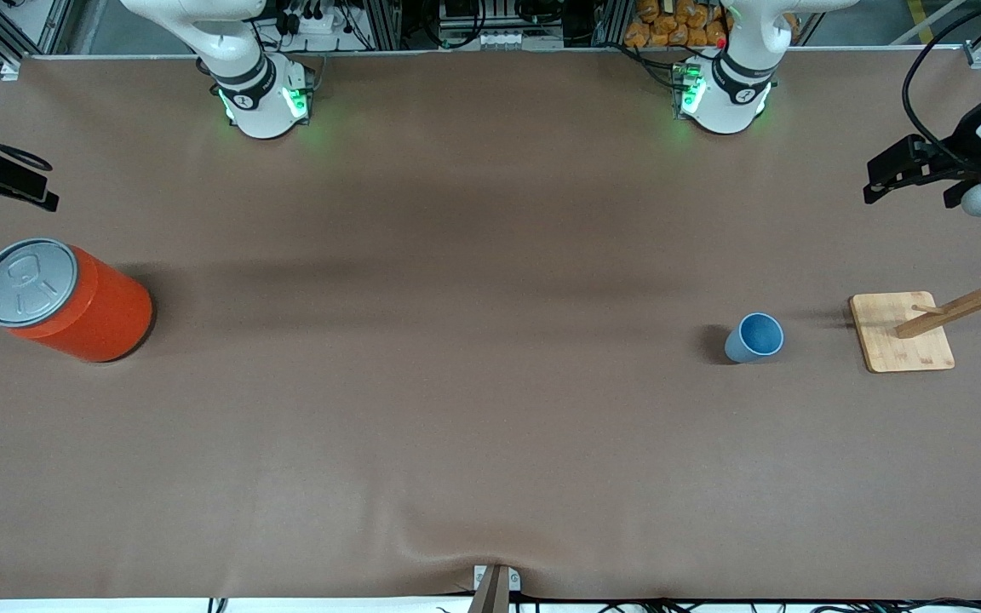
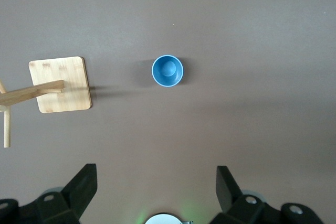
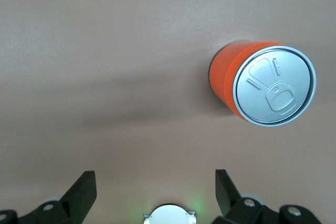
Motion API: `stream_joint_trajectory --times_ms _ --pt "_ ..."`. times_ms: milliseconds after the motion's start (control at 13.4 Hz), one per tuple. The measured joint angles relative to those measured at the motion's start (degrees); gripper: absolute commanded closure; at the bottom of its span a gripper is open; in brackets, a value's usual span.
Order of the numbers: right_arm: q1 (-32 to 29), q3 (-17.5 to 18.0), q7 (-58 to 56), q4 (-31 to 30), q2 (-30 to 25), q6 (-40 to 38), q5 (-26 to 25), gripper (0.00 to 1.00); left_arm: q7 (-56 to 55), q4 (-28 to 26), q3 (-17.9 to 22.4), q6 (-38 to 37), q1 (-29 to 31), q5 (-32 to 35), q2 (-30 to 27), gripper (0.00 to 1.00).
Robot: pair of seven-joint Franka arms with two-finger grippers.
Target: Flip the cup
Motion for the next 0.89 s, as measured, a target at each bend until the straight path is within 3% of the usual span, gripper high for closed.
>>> stream_joint_trajectory --times_ms 894 --pt "0.00 0.08 0.00 0.00 0.00 0.03 0.00 0.00 0.19 -0.31 -0.75 -0.56 0.58 1.91 -0.53 0.00"
